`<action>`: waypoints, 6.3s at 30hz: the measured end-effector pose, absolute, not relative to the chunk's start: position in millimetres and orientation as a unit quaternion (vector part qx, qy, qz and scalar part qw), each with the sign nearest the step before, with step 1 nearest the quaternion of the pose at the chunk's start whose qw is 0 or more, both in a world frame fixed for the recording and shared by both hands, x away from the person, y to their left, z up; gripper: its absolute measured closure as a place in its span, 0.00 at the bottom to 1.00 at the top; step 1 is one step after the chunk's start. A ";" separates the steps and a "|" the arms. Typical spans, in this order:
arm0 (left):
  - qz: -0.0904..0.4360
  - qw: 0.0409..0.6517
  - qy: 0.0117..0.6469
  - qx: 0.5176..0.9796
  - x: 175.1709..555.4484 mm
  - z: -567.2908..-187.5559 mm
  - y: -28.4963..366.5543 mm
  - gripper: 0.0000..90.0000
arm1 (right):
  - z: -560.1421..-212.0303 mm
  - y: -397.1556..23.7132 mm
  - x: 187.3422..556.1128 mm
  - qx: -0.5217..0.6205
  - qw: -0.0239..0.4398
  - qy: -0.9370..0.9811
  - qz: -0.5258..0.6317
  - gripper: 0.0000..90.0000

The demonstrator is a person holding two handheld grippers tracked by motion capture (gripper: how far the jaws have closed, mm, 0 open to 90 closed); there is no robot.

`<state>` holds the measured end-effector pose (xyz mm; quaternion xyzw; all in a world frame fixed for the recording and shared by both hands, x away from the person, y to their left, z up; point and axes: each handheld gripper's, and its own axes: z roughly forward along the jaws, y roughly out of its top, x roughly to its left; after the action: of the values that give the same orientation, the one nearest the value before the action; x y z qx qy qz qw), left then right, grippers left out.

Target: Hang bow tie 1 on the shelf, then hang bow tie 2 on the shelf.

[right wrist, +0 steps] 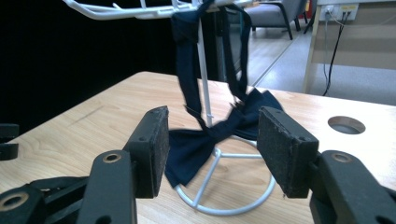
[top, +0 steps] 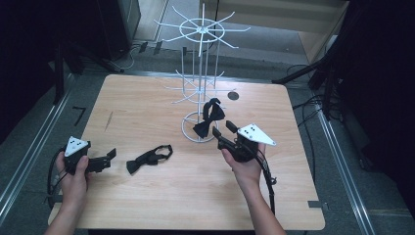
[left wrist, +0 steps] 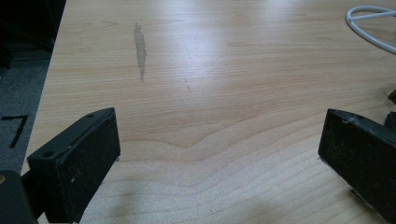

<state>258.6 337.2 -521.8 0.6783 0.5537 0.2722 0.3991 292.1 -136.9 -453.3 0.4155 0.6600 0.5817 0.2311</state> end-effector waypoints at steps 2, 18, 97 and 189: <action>0.273 0.400 0.554 0.678 258.6 -521.8 337.3 0.00 | -452.4 -136.0 291.7 0.413 0.233 0.660 0.583 0.50; 0.272 0.399 0.549 0.682 257.4 -521.9 337.5 0.00 | -453.0 -132.6 294.2 0.407 0.230 0.662 0.586 0.51; 0.265 0.394 0.552 0.685 260.3 -522.2 336.3 0.00 | -497.5 -18.1 265.5 0.316 0.162 0.766 0.536 0.51; 0.263 0.395 0.552 0.685 260.1 -522.2 336.9 0.00 | -523.1 13.0 295.5 0.352 0.180 0.801 0.449 0.99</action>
<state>260.1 336.9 -522.2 0.6851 0.5521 0.2633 0.3955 295.5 13.0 -523.1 0.3525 0.8013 0.4487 0.1797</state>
